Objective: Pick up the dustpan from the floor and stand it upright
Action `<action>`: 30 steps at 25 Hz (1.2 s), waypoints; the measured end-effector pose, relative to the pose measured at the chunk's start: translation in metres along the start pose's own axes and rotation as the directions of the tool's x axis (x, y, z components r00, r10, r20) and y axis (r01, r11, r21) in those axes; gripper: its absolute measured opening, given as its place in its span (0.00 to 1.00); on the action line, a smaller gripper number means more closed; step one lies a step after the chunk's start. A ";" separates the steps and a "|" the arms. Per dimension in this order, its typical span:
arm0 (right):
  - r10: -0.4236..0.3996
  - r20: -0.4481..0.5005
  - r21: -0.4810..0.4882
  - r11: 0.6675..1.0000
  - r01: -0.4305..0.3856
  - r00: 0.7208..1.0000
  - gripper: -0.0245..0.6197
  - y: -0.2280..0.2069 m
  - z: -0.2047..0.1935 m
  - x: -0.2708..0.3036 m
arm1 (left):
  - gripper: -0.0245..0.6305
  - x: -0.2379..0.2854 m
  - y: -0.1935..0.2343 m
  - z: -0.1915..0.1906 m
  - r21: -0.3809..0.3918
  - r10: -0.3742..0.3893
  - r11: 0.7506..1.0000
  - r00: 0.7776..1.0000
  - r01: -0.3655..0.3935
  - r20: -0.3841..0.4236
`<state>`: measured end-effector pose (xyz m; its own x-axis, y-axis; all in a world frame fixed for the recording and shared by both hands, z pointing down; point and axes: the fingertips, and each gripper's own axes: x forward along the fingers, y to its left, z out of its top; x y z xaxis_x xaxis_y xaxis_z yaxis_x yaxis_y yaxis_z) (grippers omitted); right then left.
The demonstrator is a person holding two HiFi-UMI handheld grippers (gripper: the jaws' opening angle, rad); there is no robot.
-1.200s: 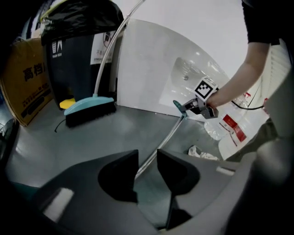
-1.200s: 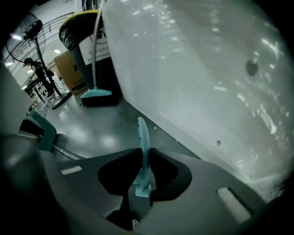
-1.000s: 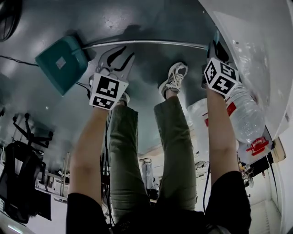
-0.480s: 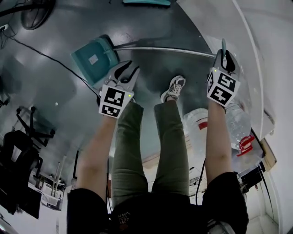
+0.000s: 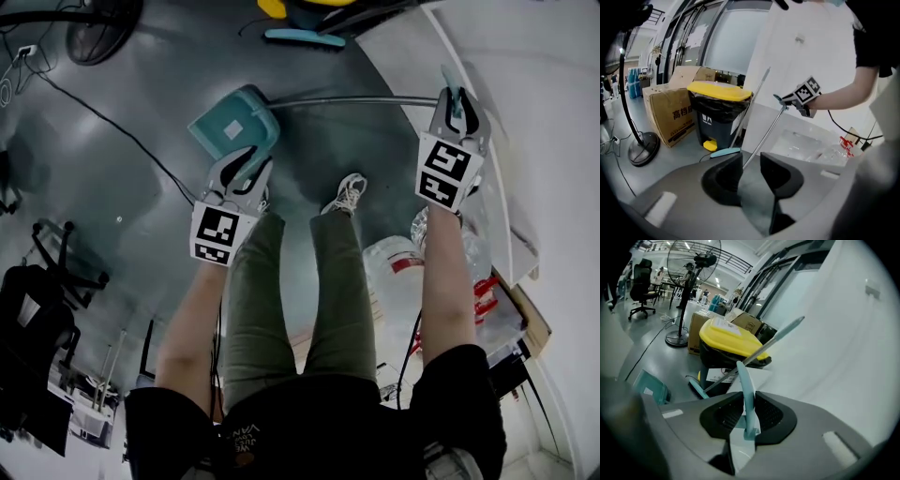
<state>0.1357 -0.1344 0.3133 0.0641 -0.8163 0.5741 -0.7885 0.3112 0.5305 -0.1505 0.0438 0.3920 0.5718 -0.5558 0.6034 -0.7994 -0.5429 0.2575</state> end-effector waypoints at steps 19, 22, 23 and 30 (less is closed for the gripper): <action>-0.089 0.076 -0.117 0.988 0.098 0.993 0.17 -0.050 0.076 -0.041 | 0.26 -0.050 -0.015 0.110 0.024 -0.077 0.997 0.972 0.074 0.223; -0.110 0.073 -0.125 0.985 0.119 0.991 0.17 -0.059 0.076 -0.044 | 0.26 -0.051 -0.016 0.110 0.015 -0.076 0.997 0.971 0.074 0.228; -0.118 0.072 -0.128 0.984 0.126 0.990 0.18 -0.062 0.076 -0.044 | 0.26 -0.050 -0.018 0.112 0.016 -0.079 0.997 0.970 0.077 0.229; -0.159 0.081 -0.169 0.971 0.170 0.984 0.19 -0.071 0.077 -0.047 | 0.26 -0.042 -0.022 0.113 0.032 -0.104 0.995 0.972 0.099 0.210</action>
<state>0.1416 -0.1555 0.2004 0.1384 -0.8920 0.4303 -0.6512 0.2453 0.7181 -0.1358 0.0078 0.2757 0.6776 -0.6161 0.4016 -0.7323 -0.6153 0.2917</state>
